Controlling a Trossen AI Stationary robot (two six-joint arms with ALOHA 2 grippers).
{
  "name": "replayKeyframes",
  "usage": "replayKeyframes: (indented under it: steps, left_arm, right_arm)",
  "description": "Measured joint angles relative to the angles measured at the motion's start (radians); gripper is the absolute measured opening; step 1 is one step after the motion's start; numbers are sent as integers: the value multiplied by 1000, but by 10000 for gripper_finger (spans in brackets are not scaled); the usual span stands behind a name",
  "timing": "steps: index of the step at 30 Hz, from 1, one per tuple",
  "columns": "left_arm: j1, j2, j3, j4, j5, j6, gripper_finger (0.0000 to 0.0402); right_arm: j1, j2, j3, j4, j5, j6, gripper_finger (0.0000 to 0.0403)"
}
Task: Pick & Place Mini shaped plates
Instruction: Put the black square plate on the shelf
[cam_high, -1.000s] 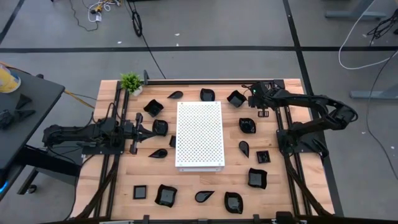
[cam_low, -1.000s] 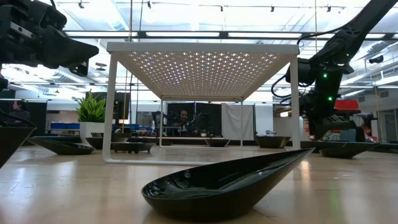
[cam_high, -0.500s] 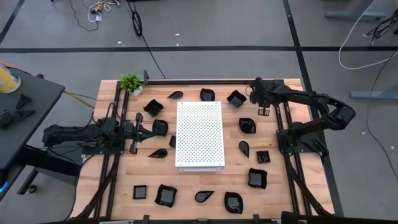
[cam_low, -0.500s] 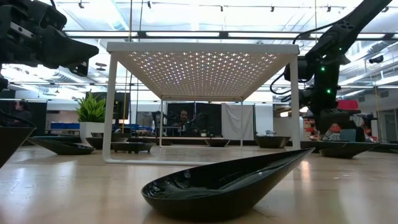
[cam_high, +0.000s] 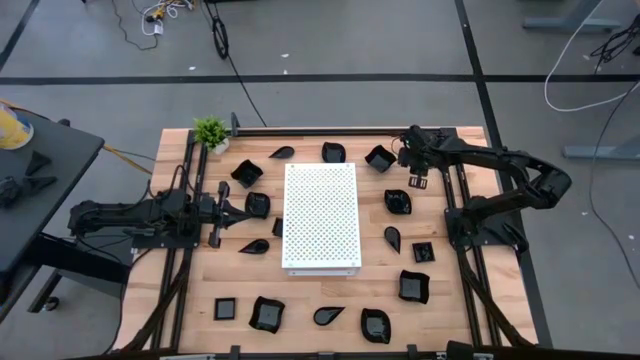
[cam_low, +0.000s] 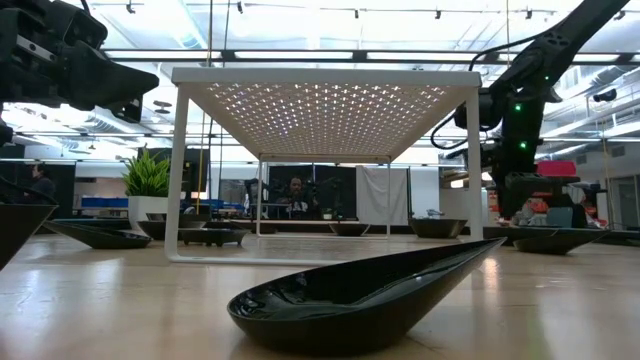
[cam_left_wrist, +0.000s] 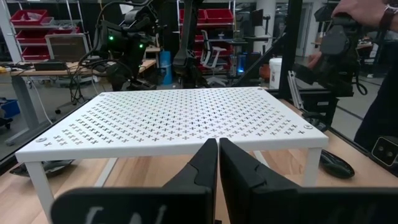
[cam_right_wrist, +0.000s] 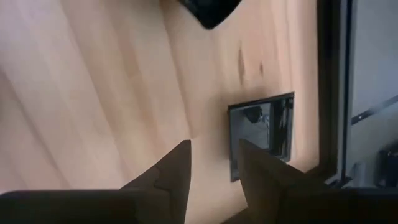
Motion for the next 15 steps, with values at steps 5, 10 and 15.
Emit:
replayKeyframes:
  steps: [5,10,15]
  left_arm:
    - [0,0,0,0,0,0,21]
    - [0,0,0,0,0,0,21]
    - [0,0,0,0,0,0,21]
  right_arm:
    - [0,17,0,29,-2,0,132]
    - [2,63,0,59,26,26,132]
    - [8,82,0,82,37,10,132]
